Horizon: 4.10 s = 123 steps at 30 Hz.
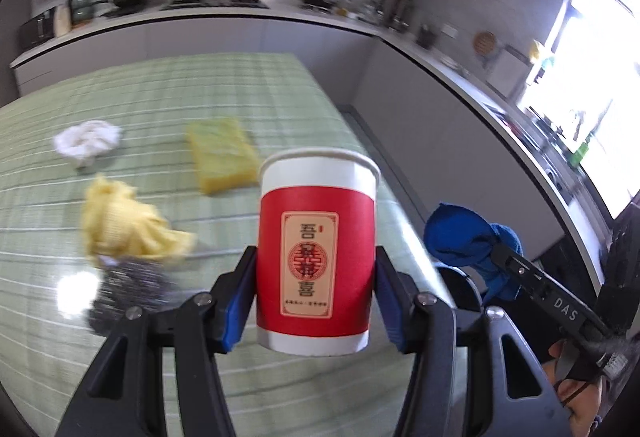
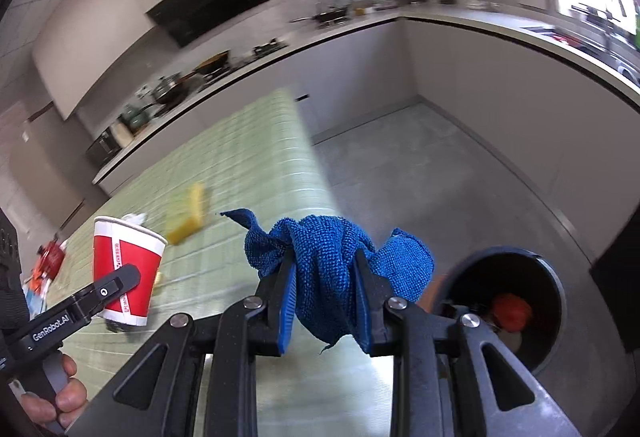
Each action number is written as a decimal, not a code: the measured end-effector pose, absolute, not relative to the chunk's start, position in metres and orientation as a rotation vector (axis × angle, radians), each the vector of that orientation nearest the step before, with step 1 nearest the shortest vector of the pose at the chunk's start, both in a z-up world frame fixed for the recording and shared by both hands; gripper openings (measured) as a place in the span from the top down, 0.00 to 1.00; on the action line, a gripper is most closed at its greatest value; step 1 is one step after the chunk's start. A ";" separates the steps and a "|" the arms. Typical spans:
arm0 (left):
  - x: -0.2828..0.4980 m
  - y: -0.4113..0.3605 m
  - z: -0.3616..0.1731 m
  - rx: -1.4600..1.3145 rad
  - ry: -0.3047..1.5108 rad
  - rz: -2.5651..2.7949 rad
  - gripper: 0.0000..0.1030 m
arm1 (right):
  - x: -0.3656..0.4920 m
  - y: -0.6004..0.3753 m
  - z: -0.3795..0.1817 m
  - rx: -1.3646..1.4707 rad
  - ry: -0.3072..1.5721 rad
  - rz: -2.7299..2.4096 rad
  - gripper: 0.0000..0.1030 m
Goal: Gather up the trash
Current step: 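Carry the red cup and blue cloth over the black bin and release both, then move both open tools back toward the steel wool and yellow cloth, then grasp the steel wool scrubber with the right tool and lift it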
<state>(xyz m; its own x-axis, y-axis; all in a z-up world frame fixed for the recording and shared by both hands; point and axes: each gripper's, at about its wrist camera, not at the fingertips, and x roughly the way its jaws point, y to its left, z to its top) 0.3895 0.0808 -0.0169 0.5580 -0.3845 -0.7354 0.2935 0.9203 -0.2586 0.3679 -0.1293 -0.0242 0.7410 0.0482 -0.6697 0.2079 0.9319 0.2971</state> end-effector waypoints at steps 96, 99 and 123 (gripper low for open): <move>0.407 0.261 -0.009 -0.238 0.906 0.094 0.24 | 0.457 0.045 -0.028 0.222 0.793 0.312 0.49; 0.412 0.262 -0.009 -0.233 0.910 0.085 0.24 | 0.461 0.047 -0.029 0.217 0.799 0.298 0.49; 0.455 0.342 -0.019 -0.227 0.938 -0.008 0.24 | 0.484 0.126 -0.045 0.223 0.864 0.203 0.49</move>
